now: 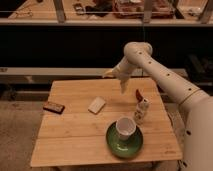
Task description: Place the pepper in the ceramic cup
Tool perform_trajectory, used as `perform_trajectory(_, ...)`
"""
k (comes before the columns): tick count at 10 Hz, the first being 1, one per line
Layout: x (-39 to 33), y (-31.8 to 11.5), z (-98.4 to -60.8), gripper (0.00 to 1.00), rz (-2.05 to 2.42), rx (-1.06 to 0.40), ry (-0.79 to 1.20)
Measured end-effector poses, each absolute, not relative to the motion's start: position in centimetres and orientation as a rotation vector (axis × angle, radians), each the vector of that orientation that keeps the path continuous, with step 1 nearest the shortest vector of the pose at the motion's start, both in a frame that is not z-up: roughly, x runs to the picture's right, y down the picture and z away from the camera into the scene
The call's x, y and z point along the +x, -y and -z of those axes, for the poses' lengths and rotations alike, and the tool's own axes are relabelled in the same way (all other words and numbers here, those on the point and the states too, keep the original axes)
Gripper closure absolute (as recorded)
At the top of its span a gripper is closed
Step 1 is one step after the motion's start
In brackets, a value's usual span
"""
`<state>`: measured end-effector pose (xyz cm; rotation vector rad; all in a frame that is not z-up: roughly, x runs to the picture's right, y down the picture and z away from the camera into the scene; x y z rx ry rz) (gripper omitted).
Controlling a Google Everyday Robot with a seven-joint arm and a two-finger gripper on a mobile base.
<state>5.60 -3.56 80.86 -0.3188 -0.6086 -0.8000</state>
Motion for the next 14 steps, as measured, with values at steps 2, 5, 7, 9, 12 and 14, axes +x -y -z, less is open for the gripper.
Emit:
perform_trajectory(2, 5.6, 3.6, -80.9, 0.20, 0.800, -0.319, 0.609)
perform_trajectory(5, 5.6, 3.6, -80.9, 0.20, 0.800, -0.319, 0.609)
perform_trajectory(7, 6.0, 3.9, -80.9, 0.20, 0.819, -0.314, 0.604)
perform_trajectory(9, 7.3, 5.5, -81.0, 0.20, 0.896, -0.285, 0.594)
perform_trajectory(12, 10.7, 9.3, -80.5, 0.20, 1.120, -0.197, 0.579)
perform_trajectory(14, 13.4, 11.2, -79.4, 0.20, 1.306, -0.171, 0.567)
